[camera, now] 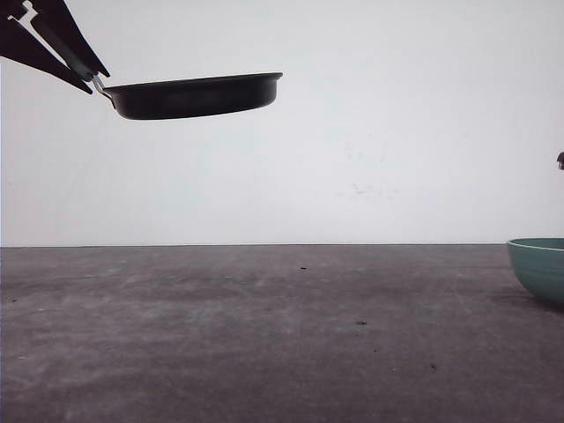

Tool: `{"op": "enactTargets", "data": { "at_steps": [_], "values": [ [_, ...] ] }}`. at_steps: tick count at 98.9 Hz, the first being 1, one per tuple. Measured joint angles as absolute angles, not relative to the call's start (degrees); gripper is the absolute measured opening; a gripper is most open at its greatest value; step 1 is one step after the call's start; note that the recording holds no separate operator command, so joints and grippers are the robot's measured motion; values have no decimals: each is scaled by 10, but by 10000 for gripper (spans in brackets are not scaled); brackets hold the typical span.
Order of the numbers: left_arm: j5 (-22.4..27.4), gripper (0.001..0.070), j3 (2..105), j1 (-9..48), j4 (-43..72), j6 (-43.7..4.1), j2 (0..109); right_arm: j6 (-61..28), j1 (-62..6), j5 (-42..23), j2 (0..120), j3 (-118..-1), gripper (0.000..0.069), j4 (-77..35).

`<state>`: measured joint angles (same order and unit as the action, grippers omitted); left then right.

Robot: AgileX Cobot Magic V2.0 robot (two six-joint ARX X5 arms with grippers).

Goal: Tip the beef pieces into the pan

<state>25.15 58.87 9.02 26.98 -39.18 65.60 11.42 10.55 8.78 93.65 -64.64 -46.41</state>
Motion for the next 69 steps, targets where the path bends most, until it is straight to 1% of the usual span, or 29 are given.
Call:
{"op": "enactTargets", "data": {
  "at_steps": [31,55,62,69],
  "values": [
    [249,57,589,90,270,-390,656,125,105,88,939,-647,201,-444],
    [248,57,589,90,270,-386,656,136,105,88,950,-647,179,-441],
    [248,57,589,90,270,-386,656,138,105,89,955,-647,152,-443],
    [248,57,589,90,270,-386,656,138,105,90,960,-647,103,-448]
  ]
}}
